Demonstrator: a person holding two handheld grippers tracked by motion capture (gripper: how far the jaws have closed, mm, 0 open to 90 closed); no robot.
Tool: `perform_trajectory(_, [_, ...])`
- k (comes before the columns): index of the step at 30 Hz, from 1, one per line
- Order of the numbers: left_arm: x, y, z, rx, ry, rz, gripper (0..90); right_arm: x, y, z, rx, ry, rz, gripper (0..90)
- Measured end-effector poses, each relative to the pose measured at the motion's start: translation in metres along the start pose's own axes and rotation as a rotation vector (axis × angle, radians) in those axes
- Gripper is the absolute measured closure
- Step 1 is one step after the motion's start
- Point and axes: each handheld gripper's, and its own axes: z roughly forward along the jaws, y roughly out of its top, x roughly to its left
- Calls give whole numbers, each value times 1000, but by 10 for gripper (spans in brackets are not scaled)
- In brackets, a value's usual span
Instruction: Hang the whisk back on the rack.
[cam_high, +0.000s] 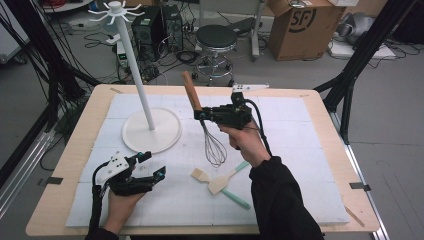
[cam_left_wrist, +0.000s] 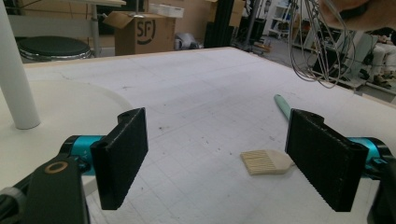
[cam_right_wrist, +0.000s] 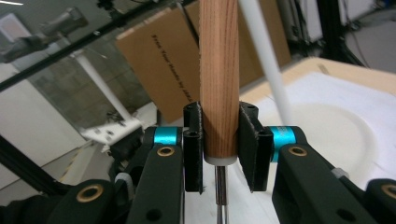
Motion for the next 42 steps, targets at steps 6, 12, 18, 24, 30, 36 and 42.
perform_trajectory(6, [1, 0, -3, -5, 6, -4, 218, 14, 22, 24, -35, 71, -14, 738])
perform_trajectory(12, [1, -1, -5, -3, 10, -5, 218, 21, 39, 44, -57, 125, -16, 738])
perform_trajectory(18, [1, -2, -5, 0, 14, -6, 218, 27, 55, 62, -80, 173, -20, 738])
perform_trajectory(24, [1, -2, -4, 0, 12, -6, 218, 25, 70, 70, -116, 198, 12, 738])
perform_trajectory(30, [0, -2, -4, 0, 8, -2, 218, 24, 82, 78, -135, 200, 5, 738])
perform_trajectory(36, [0, -2, -5, 1, 5, -5, 219, 23, 90, 87, -137, 206, 8, 738])
perform_trajectory(42, [-1, -3, -4, 4, 0, -3, 219, 24, 99, 98, -139, 215, 8, 738])
